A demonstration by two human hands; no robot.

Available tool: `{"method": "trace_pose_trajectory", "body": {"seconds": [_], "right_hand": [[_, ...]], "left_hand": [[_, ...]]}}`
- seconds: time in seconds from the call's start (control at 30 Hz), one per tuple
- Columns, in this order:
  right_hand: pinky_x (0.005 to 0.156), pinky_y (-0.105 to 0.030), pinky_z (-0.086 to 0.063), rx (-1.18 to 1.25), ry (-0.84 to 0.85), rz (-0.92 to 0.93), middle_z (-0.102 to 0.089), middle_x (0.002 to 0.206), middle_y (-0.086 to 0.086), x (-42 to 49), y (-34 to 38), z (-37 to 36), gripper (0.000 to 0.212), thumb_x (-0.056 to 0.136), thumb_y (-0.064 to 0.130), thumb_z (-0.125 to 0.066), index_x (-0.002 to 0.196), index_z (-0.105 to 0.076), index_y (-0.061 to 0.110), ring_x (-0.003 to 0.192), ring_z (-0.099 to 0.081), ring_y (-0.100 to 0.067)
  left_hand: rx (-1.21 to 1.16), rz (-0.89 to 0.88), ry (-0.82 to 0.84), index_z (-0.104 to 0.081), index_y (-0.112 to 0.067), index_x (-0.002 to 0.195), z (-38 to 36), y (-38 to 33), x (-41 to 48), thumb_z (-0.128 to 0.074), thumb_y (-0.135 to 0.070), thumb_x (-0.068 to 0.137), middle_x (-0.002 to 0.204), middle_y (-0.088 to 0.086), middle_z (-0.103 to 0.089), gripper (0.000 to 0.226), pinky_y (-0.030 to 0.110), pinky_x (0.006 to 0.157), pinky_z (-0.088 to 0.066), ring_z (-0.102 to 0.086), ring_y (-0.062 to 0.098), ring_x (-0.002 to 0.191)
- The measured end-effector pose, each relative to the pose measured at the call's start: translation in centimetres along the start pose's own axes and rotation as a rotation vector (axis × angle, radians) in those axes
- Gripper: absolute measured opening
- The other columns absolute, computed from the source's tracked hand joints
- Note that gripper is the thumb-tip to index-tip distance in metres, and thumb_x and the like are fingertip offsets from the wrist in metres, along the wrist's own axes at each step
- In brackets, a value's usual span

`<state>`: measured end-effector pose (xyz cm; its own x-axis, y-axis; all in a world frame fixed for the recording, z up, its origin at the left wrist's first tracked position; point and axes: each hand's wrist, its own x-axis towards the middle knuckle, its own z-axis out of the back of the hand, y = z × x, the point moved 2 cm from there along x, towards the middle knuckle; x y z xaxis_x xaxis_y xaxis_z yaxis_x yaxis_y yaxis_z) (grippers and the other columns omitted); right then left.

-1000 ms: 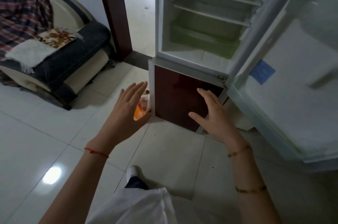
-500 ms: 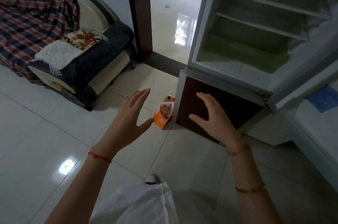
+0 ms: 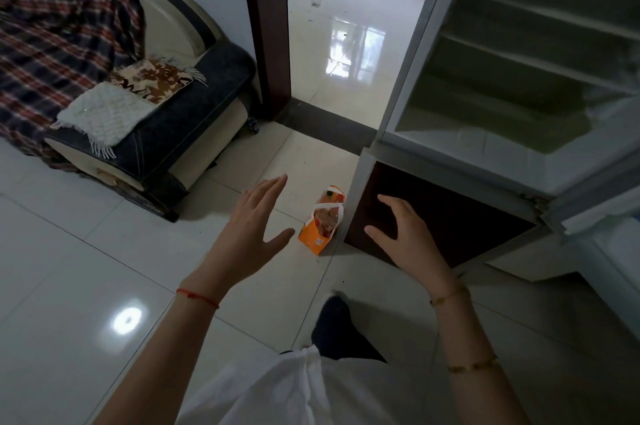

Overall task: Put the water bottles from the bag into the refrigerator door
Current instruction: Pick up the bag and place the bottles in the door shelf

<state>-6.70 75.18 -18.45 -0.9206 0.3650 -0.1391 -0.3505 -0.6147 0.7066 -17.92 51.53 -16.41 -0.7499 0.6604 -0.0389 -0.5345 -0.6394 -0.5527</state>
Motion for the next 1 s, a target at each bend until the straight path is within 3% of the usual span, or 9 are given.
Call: {"method": "trace_pose_trajectory", "body": {"seconds": [0.27, 0.4, 0.5, 0.73, 0.87, 1.0], "right_hand": [[0.092, -0.015, -0.034, 0.015, -0.003, -0.063, -0.045, 0.144, -0.001, 6.7, -0.5, -2.0, 0.055, 0.092, 0.028, -0.062, 0.141, -0.041, 0.015, 0.132, -0.043, -0.013], [0.081, -0.003, -0.034, 0.016, 0.020, -0.106, -0.048, 0.139, -0.004, 10.9, -1.3, -2.7, 0.051, 0.092, 0.027, -0.062, 0.137, -0.045, 0.012, 0.125, -0.048, -0.013], [0.069, 0.001, -0.033, 0.030, 0.045, -0.140, -0.051, 0.135, -0.003, 14.2, -2.2, -3.3, 0.046, 0.091, 0.027, -0.062, 0.133, -0.049, 0.013, 0.118, -0.050, -0.010], [0.078, -0.013, -0.041, 0.085, 0.118, -0.295, -0.057, 0.127, -0.006, 20.7, -5.6, -5.9, 0.035, 0.091, 0.021, -0.062, 0.124, -0.056, 0.011, 0.111, -0.054, -0.011], [0.071, -0.013, -0.042, 0.115, 0.180, -0.394, -0.061, 0.120, -0.008, 23.9, -7.7, -7.5, 0.029, 0.091, 0.021, -0.063, 0.117, -0.059, 0.009, 0.104, -0.057, -0.014], [0.077, -0.023, -0.043, 0.153, 0.186, -0.520, -0.064, 0.117, -0.010, 26.7, -9.5, -9.0, 0.026, 0.092, 0.019, -0.062, 0.114, -0.060, 0.007, 0.101, -0.059, -0.016]], "left_hand": [[-0.023, 0.043, 0.035, -0.012, -0.024, 0.155, -0.3, 3.4, 5.6, -0.061, -0.033, 0.091, 0.161, 0.001, -0.019, 0.081, 0.027, 0.116, -0.008, -0.017, 0.022, 0.149], [-0.043, 0.070, 0.067, -0.014, -0.025, 0.155, -0.5, 5.2, 9.2, -0.061, -0.034, 0.091, 0.160, 0.001, -0.022, 0.080, 0.038, 0.120, -0.028, -0.026, 0.020, 0.145], [-0.050, 0.086, 0.088, -0.016, -0.024, 0.155, -0.8, 6.5, 12.3, -0.061, -0.034, 0.091, 0.159, 0.001, -0.024, 0.079, 0.038, 0.118, -0.032, -0.030, 0.019, 0.143], [-0.101, 0.149, 0.163, -0.017, -0.027, 0.154, -3.2, 9.6, 19.9, -0.059, -0.035, 0.092, 0.158, 0.001, -0.027, 0.075, 0.035, 0.115, -0.034, -0.033, 0.020, 0.142], [-0.111, 0.159, 0.212, -0.020, -0.025, 0.153, -5.1, 10.9, 23.9, -0.059, -0.033, 0.092, 0.158, 0.001, -0.029, 0.073, 0.031, 0.113, -0.032, -0.035, 0.019, 0.141], [-0.128, 0.176, 0.266, -0.024, -0.022, 0.152, -7.5, 12.5, 27.6, -0.060, -0.031, 0.092, 0.156, 0.004, -0.033, 0.071, 0.034, 0.116, -0.034, -0.037, 0.020, 0.140]]}}
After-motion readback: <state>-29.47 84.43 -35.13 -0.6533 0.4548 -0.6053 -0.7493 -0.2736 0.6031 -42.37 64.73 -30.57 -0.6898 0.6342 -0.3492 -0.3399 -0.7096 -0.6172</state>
